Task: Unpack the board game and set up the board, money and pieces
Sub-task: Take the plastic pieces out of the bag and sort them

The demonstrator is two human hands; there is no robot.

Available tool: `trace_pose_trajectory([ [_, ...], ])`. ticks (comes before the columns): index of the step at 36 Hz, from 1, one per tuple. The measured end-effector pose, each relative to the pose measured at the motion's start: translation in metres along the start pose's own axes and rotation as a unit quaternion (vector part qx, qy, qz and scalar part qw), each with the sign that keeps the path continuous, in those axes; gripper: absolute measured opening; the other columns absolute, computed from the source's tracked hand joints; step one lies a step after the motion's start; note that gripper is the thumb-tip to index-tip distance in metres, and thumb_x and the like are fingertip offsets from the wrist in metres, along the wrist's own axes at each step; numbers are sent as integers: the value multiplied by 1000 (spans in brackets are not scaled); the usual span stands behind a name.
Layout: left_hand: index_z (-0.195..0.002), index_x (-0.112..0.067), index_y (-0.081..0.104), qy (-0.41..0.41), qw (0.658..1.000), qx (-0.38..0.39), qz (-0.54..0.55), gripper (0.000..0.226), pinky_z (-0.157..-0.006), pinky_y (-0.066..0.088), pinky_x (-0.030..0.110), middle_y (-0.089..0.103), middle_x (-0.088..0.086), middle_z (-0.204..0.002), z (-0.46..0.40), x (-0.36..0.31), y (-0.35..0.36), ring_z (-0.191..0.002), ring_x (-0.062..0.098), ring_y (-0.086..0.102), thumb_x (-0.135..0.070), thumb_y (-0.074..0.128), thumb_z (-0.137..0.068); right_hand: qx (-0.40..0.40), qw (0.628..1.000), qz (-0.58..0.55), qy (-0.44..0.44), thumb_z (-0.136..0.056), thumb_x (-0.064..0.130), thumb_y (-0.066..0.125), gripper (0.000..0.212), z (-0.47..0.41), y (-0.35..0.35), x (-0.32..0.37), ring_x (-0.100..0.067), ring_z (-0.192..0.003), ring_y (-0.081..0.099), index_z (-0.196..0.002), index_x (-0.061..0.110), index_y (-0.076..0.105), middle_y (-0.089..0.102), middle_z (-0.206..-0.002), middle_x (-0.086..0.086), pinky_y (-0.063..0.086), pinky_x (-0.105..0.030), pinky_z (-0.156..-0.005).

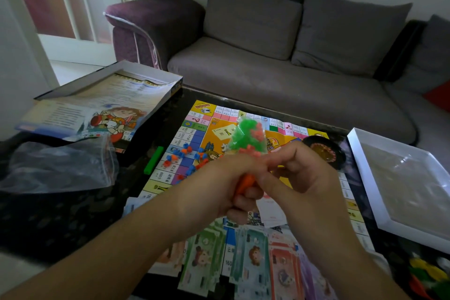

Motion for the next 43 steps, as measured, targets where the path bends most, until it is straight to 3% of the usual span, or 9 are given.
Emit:
trace_pose_trajectory([
  [3, -81, -18, 55, 15, 998, -52, -44, 43, -47, 25, 23, 37, -2, -62, 10, -9, -16, -52, 13, 26, -58, 60, -94, 17, 1000, 12, 10, -87, 19, 76, 12, -1, 8, -3, -29, -103, 68, -96, 18, 68, 74, -105, -3, 52, -64, -90],
  [7, -77, -12, 54, 65, 984, -132, -103, 47, -47, 25, 25, 33, 1, -63, 25, -31, -47, -52, 15, 25, -51, 51, -103, 57, 998, -17, 24, -86, 19, 73, 19, -7, 31, 2, -28, -108, 68, -105, 20, 71, 72, -110, -2, 56, -56, -91],
  [11, -66, -16, 48, 93, 948, -232, -197, 46, -50, 33, 28, 36, -5, -55, 37, -59, -92, -48, 14, 32, -40, 47, -106, 49, 995, 10, 88, -91, 9, 76, 26, -28, 47, -17, -7, -106, 68, -106, 30, 73, 73, -112, 9, 58, -34, -89],
  [14, -67, -17, 49, 92, 911, -324, -237, 43, -55, 36, 31, 42, -9, -49, 47, -70, -139, -49, 15, 36, -36, 45, -104, 50, 989, 45, 130, -95, 7, 71, 22, -52, 64, -42, -7, -99, 70, -103, 27, 71, 75, -103, 7, 54, -19, -78],
  [17, -70, -17, 49, 82, 904, -374, -189, 37, -48, 32, 28, 42, -6, -52, 56, -70, -178, -49, 14, 35, -33, 46, -103, 83, 980, 136, 117, -99, 7, 65, 22, -76, 92, -64, -2, -91, 68, -102, 29, 69, 72, -98, 10, 48, -6, -66],
  [23, -79, -14, 69, 73, 864, -450, -212, 34, -58, 44, 31, 63, 1, -73, 69, -71, -216, -65, 17, 54, -37, 57, -101, 178, 932, 309, 62, -98, 3, 59, 33, -105, 147, -91, -4, -99, 62, -118, 25, 75, 70, -110, 10, 54, -20, -79],
  [29, -94, -23, 74, 79, 874, -404, -259, 28, -57, 44, 28, 71, 1, -84, 59, -66, -218, -67, 12, 55, -43, 57, -104, 213, 892, 398, 16, -89, 7, 70, 30, -118, 180, -107, -16, -104, 64, -107, 27, 81, 73, -107, 6, 61, -39, -87],
  [36, -97, -14, 73, 16, 889, -383, -250, 32, -57, 41, 25, 72, 3, -80, 45, -50, -223, -63, 15, 54, -33, 49, -109, 165, 889, 426, -8, -88, 22, 79, 10, -120, 186, -114, -16, -100, 61, -92, 31, 79, 69, -100, 7, 62, -43, -82],
  [43, -102, -6, 71, -7, 894, -392, -216, 29, -54, 38, 26, 60, 4, -75, 47, -46, -226, -64, 17, 50, -29, 54, -105, 162, 908, 386, 16, -92, 7, 68, 16, -118, 178, -109, -12, -93, 63, -91, 21, 75, 70, -95, 6, 63, -39, -79],
])
Point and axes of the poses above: each hand's wrist, its own z-axis away from the middle knuckle, its own y-axis out of the palm, x = y × z, the point moved 10 cm from there along -z, towards the middle knuckle
